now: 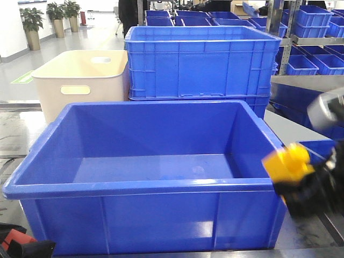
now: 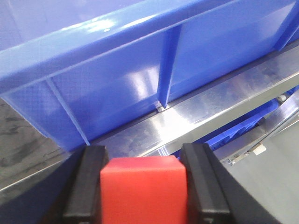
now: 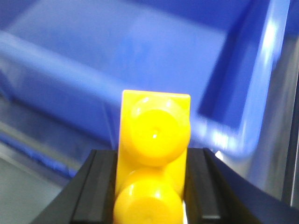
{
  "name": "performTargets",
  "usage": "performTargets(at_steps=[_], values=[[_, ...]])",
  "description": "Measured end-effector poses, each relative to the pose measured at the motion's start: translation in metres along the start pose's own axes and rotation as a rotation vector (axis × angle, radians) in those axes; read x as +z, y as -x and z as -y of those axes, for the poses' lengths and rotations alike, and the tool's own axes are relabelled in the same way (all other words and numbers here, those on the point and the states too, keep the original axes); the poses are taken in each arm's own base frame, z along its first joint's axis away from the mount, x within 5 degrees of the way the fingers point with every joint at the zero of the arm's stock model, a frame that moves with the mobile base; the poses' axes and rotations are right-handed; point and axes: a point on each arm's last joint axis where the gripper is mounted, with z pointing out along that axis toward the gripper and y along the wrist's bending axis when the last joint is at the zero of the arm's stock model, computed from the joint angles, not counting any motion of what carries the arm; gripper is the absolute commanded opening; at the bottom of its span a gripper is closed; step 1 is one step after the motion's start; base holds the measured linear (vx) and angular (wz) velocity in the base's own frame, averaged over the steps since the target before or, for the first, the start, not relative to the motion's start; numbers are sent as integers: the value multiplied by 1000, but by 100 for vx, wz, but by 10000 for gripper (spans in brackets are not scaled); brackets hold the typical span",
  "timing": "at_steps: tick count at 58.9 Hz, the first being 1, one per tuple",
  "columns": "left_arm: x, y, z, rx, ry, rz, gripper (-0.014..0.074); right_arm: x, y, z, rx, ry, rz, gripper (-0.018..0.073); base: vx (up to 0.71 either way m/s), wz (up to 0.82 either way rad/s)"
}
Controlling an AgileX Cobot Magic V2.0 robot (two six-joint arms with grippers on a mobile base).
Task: Pick red and yellow blocks into blue bin
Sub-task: 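Move the right gripper over the bin and open to drop the yellow brick, then withdraw the open right gripper from above the bin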
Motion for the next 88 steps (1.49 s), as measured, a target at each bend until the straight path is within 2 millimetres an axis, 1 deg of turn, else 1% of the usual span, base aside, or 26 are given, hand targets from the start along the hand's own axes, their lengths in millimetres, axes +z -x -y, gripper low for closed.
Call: performTargets(at_steps=[5, 9, 14, 18, 19, 20, 22, 24, 27, 30, 35, 39, 45, 51, 56, 58, 62, 65, 70, 71, 72, 73, 78, 83, 88], values=[[0, 0, 0, 0, 0, 0, 234, 9, 21, 2, -6, 7, 30, 245, 0, 0], [0, 0, 0, 0, 0, 0, 234, 22, 36, 5, -22, 16, 33, 245, 0, 0], [0, 0, 0, 0, 0, 0, 234, 47, 54, 8, -43, 30, 23, 246, 0, 0], [0, 0, 0, 0, 0, 0, 234, 71, 66, 12, -64, 39, 6, 253, 0, 0], [0, 0, 0, 0, 0, 0, 234, 80, 68, 13, -66, 41, -6, 257, 0, 0], [0, 0, 0, 0, 0, 0, 234, 84, 71, 14, -72, 40, -3, 262, 0, 0], [0, 0, 0, 0, 0, 0, 234, 100, 77, 16, -77, 43, -14, 282, 0, 0], [0, 0, 0, 0, 0, 0, 234, 111, 79, 17, -80, 45, -23, 305, 0, 0], [0, 0, 0, 0, 0, 0, 234, 133, 81, 19, -81, 50, -49, 342, 0, 0], [0, 0, 0, 0, 0, 0, 234, 149, 84, 21, -80, 53, -63, 398, 0, 0], [0, 0, 0, 0, 0, 0, 234, 178, 81, 23, -75, 62, -102, 495, 0, 0], [0, 0, 0, 0, 0, 0, 234, 193, 78, 24, -71, 66, -125, 579, 0, 0], [0, 0, 0, 0, 0, 0, 234, 203, 75, 25, -67, 69, -144, 665, 0, 0], [0, 0, 0, 0, 0, 0, 234, 202, 76, 25, -67, 68, -139, 692, 0, 0], [0, 0, 0, 0, 0, 0, 234, 192, 80, 24, -70, 65, -120, 685, 0, 0], [0, 0, 0, 0, 0, 0, 234, 185, 82, 24, -70, 64, -111, 679, 0, 0], [0, 0, 0, 0, 0, 0, 234, 165, 88, 22, -65, 67, -84, 657, 0, 0], [0, 0, 0, 0, 0, 0, 234, 145, 92, 19, -56, 75, -53, 639, 0, 0], [0, 0, 0, 0, 0, 0, 234, 114, 89, 13, -48, 97, 4, 604, 0, 0], [0, 0, 0, 0, 0, 0, 234, 105, 88, 12, -53, 96, 25, 600, 0, 0], [0, 0, 0, 0, 0, 0, 234, 103, 85, 11, -55, 100, 36, 595, 0, 0], [0, 0, 0, 0, 0, 0, 234, 94, 84, 10, -59, 98, 59, 592, 0, 0], [0, 0, 0, 0, 0, 0, 234, 70, 67, 5, -70, 91, 137, 585, 0, 0], [0, 0, 0, 0, 0, 0, 234, 47, 43, 1, -79, 75, 184, 585, 0, 0], [0, 0, 0, 0, 0, 0, 234, 28, 17, -4, -81, 70, 195, 585, 0, 0]])
